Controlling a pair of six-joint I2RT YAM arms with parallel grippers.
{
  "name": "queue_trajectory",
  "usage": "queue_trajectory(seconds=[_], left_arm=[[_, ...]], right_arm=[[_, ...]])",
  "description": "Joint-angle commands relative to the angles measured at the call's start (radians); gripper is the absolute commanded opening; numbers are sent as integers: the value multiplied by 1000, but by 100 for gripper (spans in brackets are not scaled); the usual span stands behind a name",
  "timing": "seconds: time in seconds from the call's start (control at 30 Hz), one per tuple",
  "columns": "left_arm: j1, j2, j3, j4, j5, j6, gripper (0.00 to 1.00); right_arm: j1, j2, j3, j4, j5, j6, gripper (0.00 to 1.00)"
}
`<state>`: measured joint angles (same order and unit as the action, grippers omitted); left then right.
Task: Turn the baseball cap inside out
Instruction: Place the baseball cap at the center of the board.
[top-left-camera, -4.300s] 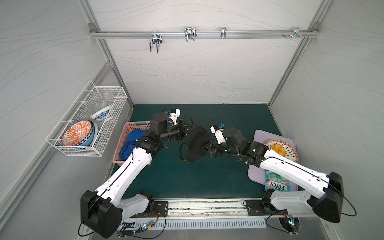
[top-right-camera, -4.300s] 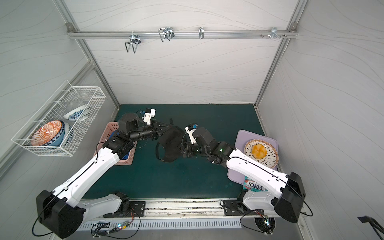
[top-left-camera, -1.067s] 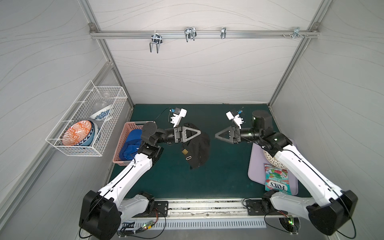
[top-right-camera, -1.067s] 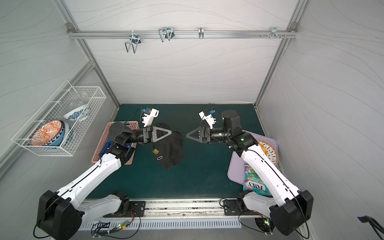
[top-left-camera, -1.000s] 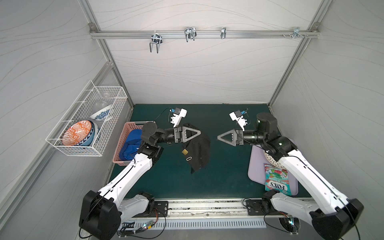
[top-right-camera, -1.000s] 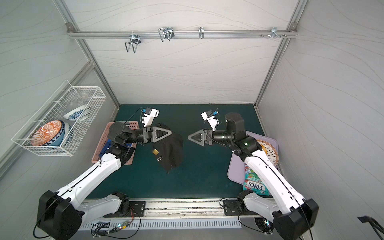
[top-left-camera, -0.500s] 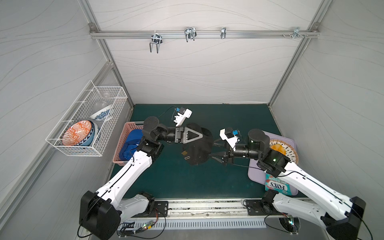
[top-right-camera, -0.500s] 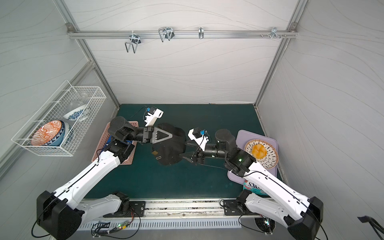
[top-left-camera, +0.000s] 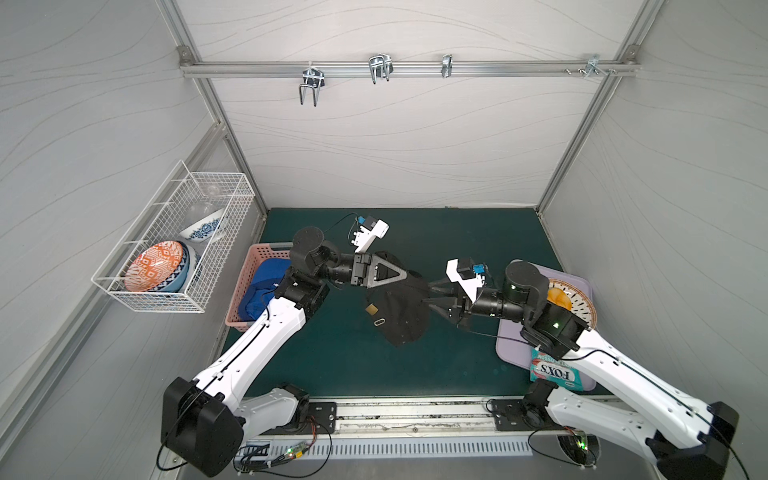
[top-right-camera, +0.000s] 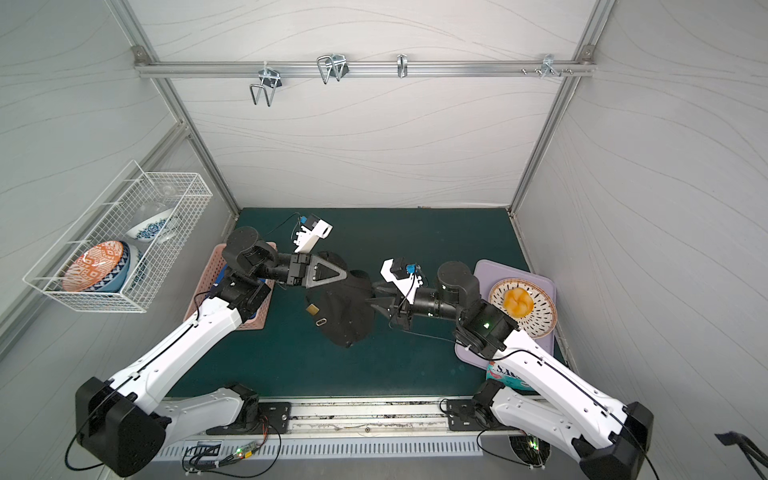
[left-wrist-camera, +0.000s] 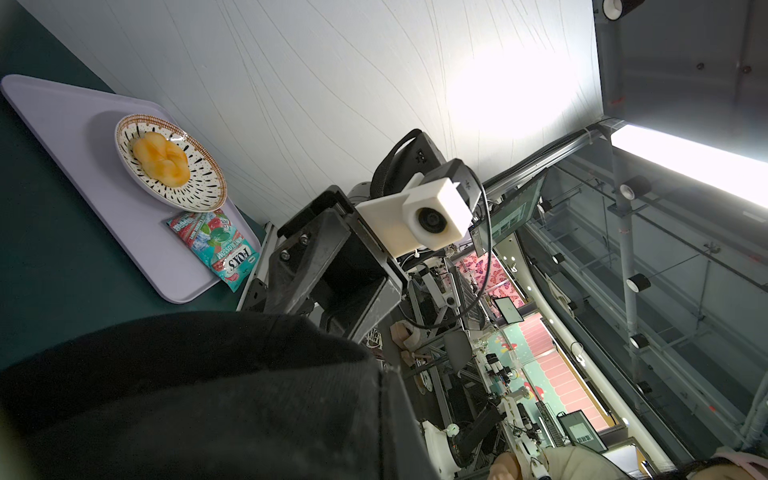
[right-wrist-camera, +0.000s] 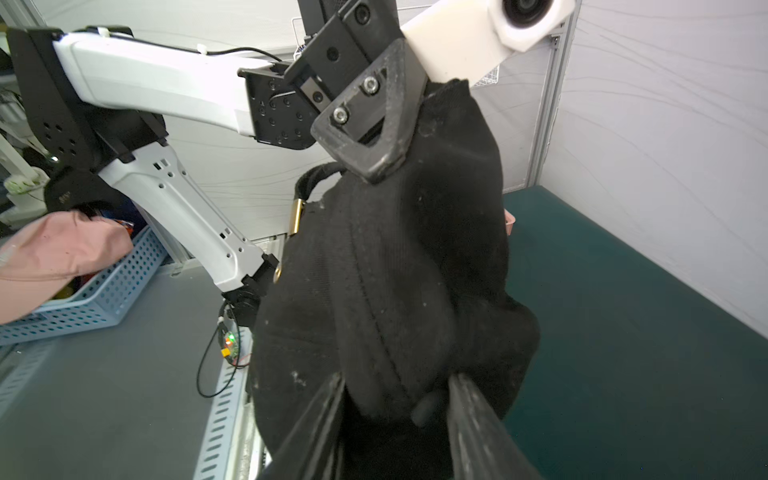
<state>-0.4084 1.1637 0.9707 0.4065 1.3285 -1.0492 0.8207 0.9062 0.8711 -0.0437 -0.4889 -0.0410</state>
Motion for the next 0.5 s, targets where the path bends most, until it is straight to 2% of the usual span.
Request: queue_trajectory(seconds=[0.0,0.07,0.1,0.2,0.23,0.3,0.37,0.47], left_arm=[[-3,1,54,29,29,20,0],[-3,0,54,12,20,25,2],[-2,0,54,-14,11,32,19],[19,-5,59,-102,-10,82,76],[40,-8,57,-131,-14,95,89],[102,-25,48,-176,-23,117,99],[172,-46,36,-231,-30,144,100],[248,-62,44,-410,-33,264,100]], right_arm=[[6,-1,3,1,-7,23,21],[6,3,10,-6,6,30,5],[6,5,12,-10,19,36,0],[3,1,9,-18,75,53,0],[-3,-2,7,-17,93,62,0],[-36,-3,8,-29,108,83,0],[-88,3,19,-54,98,98,0],[-179,27,54,-111,70,85,0]])
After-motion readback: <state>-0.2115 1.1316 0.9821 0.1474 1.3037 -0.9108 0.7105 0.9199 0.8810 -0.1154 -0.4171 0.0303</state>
